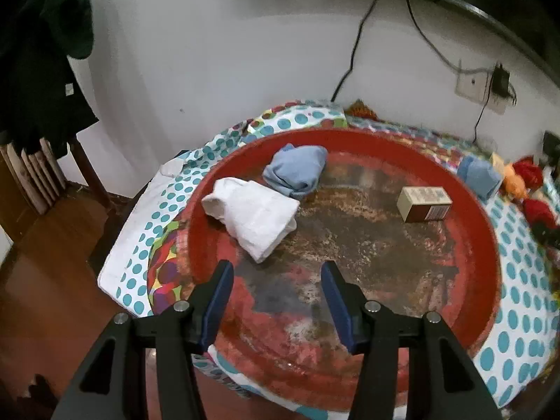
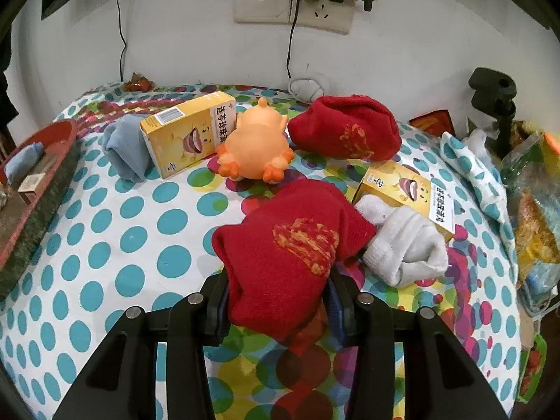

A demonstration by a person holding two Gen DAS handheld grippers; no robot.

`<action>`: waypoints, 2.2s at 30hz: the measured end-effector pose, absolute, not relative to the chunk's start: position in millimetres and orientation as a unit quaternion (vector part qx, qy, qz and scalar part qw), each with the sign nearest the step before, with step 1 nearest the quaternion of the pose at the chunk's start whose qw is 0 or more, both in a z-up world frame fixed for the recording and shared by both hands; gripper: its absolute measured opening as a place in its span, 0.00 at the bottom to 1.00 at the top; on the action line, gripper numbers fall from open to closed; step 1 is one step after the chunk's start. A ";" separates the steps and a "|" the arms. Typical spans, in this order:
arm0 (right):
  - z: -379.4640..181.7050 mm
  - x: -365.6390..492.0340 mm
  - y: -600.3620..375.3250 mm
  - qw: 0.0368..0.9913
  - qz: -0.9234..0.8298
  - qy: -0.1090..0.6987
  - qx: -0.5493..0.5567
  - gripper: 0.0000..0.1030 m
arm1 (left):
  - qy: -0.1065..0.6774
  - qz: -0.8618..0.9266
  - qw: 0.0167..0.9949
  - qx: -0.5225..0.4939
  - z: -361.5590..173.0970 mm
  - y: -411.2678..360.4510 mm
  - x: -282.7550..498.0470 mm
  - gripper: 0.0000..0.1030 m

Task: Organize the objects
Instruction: 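Carry the red sock onto the red tray and open the right gripper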

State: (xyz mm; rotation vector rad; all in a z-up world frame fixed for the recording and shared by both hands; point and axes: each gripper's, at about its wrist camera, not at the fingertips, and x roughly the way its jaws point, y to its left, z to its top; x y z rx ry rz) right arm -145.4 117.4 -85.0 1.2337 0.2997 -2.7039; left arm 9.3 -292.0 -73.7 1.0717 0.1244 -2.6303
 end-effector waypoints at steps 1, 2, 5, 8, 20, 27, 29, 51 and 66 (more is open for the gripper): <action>-84.5 -144.3 116.6 0.076 -0.904 0.104 0.409 0.39 | 0.051 -0.917 0.152 0.365 -72.3 -296.2 12.3 0.52; -84.0 -143.3 115.4 0.073 -0.905 0.109 0.406 0.38 | 0.059 -0.918 0.155 0.360 -71.1 -300.0 14.5 0.52; -83.6 -140.9 113.0 0.066 -0.905 0.105 0.406 0.37 | 0.091 -0.915 0.156 0.360 -67.6 -315.5 17.9 0.52; -80.2 -134.7 106.3 0.065 -0.907 0.096 0.405 0.36 | 0.100 -0.916 0.177 0.346 -62.5 -326.2 24.0 0.52; -27.7 -91.5 27.7 0.176 -0.914 0.077 0.358 0.34 | 0.141 -0.913 0.162 0.346 -63.4 -337.2 27.1 0.52; -19.1 -69.7 -37.7 0.257 -0.895 0.092 0.353 0.34 | 0.142 -0.911 0.166 0.351 -65.5 -340.2 26.8 0.52; -20.0 -64.7 -55.0 0.280 -0.887 0.093 0.355 0.34 | 0.142 -0.909 0.171 0.352 -66.0 -341.1 26.8 0.52; -72.5 -72.3 -160.2 0.335 -0.837 0.142 0.409 0.35 | 0.163 -0.904 0.168 0.358 -69.0 -350.0 27.0 0.52; -51.2 -60.7 -119.4 0.331 -0.856 0.112 0.381 0.66 | 0.153 -0.904 0.170 0.362 -70.0 -345.0 24.9 0.52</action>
